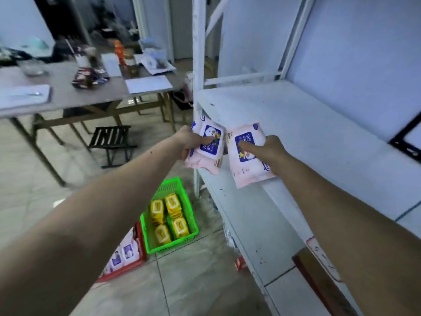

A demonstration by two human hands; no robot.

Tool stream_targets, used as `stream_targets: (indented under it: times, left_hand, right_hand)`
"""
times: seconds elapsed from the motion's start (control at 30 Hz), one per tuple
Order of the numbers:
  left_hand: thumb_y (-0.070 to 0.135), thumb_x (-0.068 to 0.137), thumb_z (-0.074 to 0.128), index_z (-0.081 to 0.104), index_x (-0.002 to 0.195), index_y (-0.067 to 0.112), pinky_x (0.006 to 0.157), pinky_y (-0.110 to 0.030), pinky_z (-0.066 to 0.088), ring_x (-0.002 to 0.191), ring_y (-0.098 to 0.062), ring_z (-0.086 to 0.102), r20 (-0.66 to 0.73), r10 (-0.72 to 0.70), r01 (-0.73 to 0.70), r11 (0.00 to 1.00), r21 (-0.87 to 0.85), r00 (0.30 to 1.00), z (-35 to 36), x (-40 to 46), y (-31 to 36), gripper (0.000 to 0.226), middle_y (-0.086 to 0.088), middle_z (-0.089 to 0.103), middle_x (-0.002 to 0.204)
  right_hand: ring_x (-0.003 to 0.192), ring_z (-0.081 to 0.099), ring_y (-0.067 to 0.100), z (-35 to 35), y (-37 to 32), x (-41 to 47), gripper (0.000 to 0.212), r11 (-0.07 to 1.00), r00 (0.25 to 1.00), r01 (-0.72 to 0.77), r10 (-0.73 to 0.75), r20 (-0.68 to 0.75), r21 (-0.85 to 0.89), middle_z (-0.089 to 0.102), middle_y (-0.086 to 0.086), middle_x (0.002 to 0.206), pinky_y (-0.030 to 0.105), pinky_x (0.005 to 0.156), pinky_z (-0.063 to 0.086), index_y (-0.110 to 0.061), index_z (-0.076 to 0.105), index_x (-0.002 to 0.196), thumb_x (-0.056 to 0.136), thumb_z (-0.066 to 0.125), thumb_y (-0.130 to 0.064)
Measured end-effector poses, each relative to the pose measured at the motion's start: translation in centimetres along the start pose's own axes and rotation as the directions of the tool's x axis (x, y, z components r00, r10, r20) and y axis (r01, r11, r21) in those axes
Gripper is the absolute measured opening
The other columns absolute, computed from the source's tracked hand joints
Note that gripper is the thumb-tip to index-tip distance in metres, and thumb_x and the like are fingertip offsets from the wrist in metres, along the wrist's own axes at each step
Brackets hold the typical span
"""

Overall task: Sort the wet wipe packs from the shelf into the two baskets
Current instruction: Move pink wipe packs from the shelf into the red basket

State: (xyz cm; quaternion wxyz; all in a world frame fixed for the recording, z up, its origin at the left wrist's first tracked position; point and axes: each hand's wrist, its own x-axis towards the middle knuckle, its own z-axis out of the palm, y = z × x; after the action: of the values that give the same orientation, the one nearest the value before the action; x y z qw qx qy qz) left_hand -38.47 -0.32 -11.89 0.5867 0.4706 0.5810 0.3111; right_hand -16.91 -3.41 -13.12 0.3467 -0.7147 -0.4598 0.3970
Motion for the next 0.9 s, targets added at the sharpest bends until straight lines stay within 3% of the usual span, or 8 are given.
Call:
stream_targets:
  times: [0.23, 0.3, 0.43, 0.53, 0.63, 0.7, 0.83, 0.9]
  left_hand:
    - [0.008, 0.081, 0.076, 0.062, 0.097, 0.000, 0.040, -0.025, 0.054, 0.050, -0.013, 0.066, -0.206, -0.132, 0.127, 0.991, -0.036, 0.970, -16.9, -1.6, -7.1, 0.022, -0.016, 0.070, 0.095]
    - [0.010, 0.082, 0.075, 0.063, 0.110, -0.004, 0.049, -0.028, 0.058, 0.060, -0.017, 0.069, -0.229, -0.175, 0.173, 0.984, -0.032, 0.958, -21.1, -1.7, -9.5, 0.033, -0.019, 0.070, 0.101]
    - [0.014, 0.081, 0.077, 0.059, 0.122, -0.006, 0.090, -0.050, 0.054, 0.102, -0.035, 0.068, -0.262, -0.266, 0.256, 0.964, -0.072, 0.928, -28.0, -1.1, -14.4, 0.049, -0.024, 0.067, 0.116]
    - [0.019, 0.080, 0.079, 0.059, 0.118, -0.002, 0.085, -0.046, 0.056, 0.093, -0.031, 0.069, -0.295, -0.348, 0.333, 0.937, -0.100, 0.890, -32.1, 0.3, -18.5, 0.048, -0.020, 0.069, 0.111]
    - [0.020, 0.078, 0.080, 0.063, 0.098, 0.005, 0.051, -0.029, 0.057, 0.059, -0.018, 0.071, -0.331, -0.402, 0.380, 0.915, -0.133, 0.854, -35.2, 2.3, -22.4, 0.030, -0.016, 0.071, 0.099]
    - [0.021, 0.077, 0.081, 0.061, 0.098, 0.006, 0.040, -0.025, 0.052, 0.050, -0.014, 0.069, -0.365, -0.445, 0.411, 0.896, -0.171, 0.818, -37.1, 3.7, -25.1, 0.032, -0.014, 0.072, 0.093]
    - [0.026, 0.075, 0.082, 0.059, 0.112, 0.004, 0.077, -0.045, 0.060, 0.085, -0.029, 0.072, -0.403, -0.534, 0.477, 0.846, -0.240, 0.743, -39.7, 6.4, -31.0, 0.049, -0.016, 0.072, 0.100]
    - [0.024, 0.074, 0.083, 0.061, 0.110, 0.004, 0.082, -0.047, 0.058, 0.089, -0.031, 0.071, -0.419, -0.567, 0.492, 0.824, -0.281, 0.709, -40.7, 8.0, -34.8, 0.047, -0.015, 0.072, 0.101]
  right_hand:
    - [0.091, 0.072, 0.029, 18.5, -4.2, -0.2, 0.046, 1.000, 0.979, 0.013, -0.018, 0.201, 0.027, 0.073, 0.017, 0.105, 0.044, 0.082, 0.060, -0.003, 0.070, 0.110, 0.075, 0.083, -0.030]
    - [0.094, 0.071, 0.032, 23.6, -4.6, -0.2, 0.046, 1.000, 0.972, -0.007, 0.001, 0.237, 0.024, 0.072, 0.018, 0.108, 0.047, 0.085, 0.058, -0.003, 0.068, 0.111, 0.077, 0.081, -0.030]
    - [0.088, 0.072, 0.028, 32.8, -4.5, 0.2, 0.047, 0.998, 0.949, -0.054, 0.060, 0.309, -0.028, 0.073, 0.012, 0.106, 0.040, 0.075, 0.060, -0.007, 0.065, 0.113, 0.080, 0.075, -0.041]
    - [0.095, 0.071, 0.031, 38.9, -3.4, 1.1, 0.050, 0.994, 0.930, -0.089, 0.108, 0.351, -0.070, 0.071, 0.014, 0.109, 0.045, 0.085, 0.059, -0.006, 0.064, 0.115, 0.082, 0.073, -0.042]
    - [0.098, 0.069, 0.033, 44.2, -2.0, 2.6, 0.052, 0.983, 0.903, -0.114, 0.164, 0.397, -0.146, 0.071, 0.014, 0.111, 0.049, 0.088, 0.057, -0.007, 0.065, 0.114, 0.080, 0.073, -0.046]
    - [0.098, 0.069, 0.033, 47.7, -0.8, 4.2, 0.052, 0.976, 0.892, -0.104, 0.176, 0.415, -0.191, 0.071, 0.014, 0.110, 0.049, 0.088, 0.057, -0.007, 0.066, 0.112, 0.079, 0.074, -0.046]
    - [0.095, 0.071, 0.033, 54.3, 2.5, 7.0, 0.047, 0.964, 0.865, -0.085, 0.197, 0.462, -0.252, 0.073, 0.015, 0.105, 0.048, 0.085, 0.058, -0.006, 0.070, 0.107, 0.078, 0.076, -0.044]
    - [0.093, 0.071, 0.031, 57.7, 5.0, 8.2, 0.047, 0.954, 0.847, -0.086, 0.223, 0.483, -0.289, 0.073, 0.012, 0.104, 0.046, 0.084, 0.059, -0.009, 0.069, 0.107, 0.077, 0.077, -0.044]
